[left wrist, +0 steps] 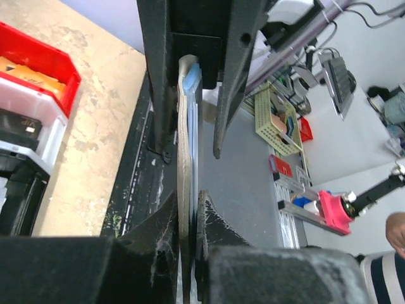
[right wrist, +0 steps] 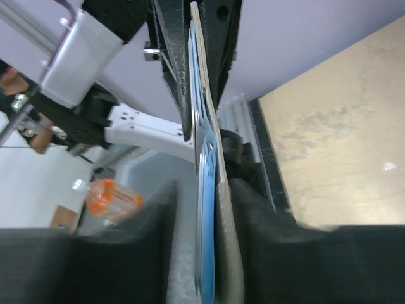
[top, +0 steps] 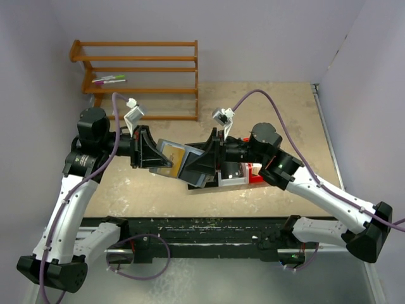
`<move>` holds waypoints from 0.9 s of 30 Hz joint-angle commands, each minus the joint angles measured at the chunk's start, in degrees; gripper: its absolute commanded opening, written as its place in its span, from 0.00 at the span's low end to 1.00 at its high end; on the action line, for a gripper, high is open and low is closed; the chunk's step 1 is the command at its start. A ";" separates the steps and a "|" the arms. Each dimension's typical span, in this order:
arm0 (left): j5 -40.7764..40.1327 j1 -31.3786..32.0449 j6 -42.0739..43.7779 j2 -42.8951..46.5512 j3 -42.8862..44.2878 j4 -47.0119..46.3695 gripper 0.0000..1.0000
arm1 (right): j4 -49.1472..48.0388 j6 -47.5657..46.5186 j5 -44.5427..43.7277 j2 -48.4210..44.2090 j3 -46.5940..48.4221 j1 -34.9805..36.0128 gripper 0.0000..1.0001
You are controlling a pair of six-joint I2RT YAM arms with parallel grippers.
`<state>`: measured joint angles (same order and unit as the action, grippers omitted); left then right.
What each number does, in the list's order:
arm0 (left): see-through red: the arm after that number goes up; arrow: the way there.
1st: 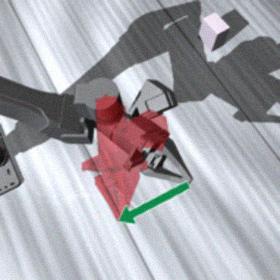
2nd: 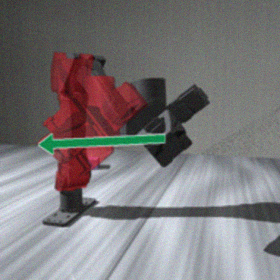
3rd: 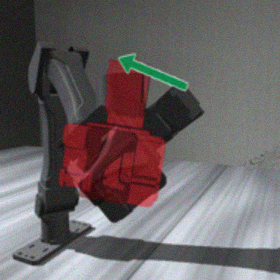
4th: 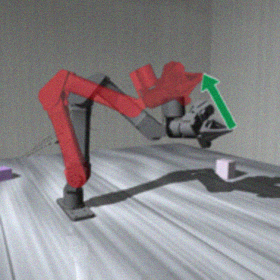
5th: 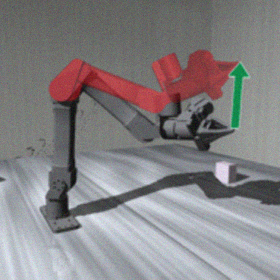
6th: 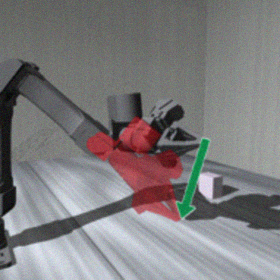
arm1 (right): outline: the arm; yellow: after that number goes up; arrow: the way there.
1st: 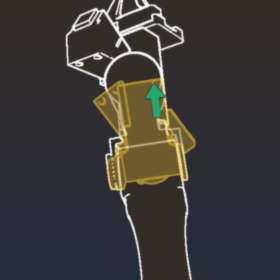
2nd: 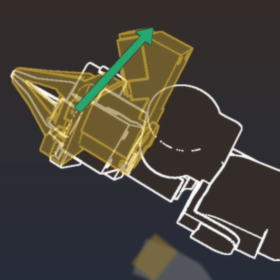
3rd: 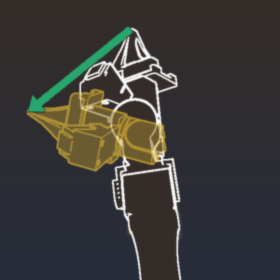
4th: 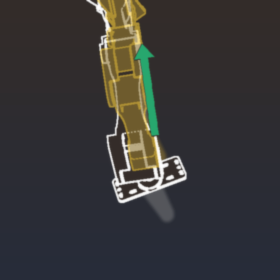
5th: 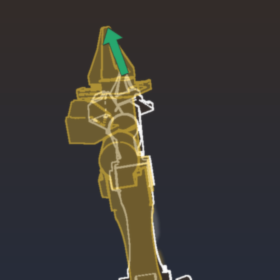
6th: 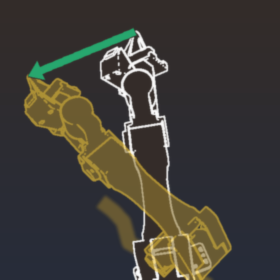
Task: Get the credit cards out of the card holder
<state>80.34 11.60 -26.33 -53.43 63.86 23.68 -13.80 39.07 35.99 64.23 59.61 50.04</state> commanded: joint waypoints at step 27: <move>-12.95 -2.99 1.26 -4.71 2.43 3.30 0.01 | -10.04 14.26 -11.87 5.44 -2.43 -1.09 0.55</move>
<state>58.28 9.74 -20.36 -59.48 66.65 33.74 -16.23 50.33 21.87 72.27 58.54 48.84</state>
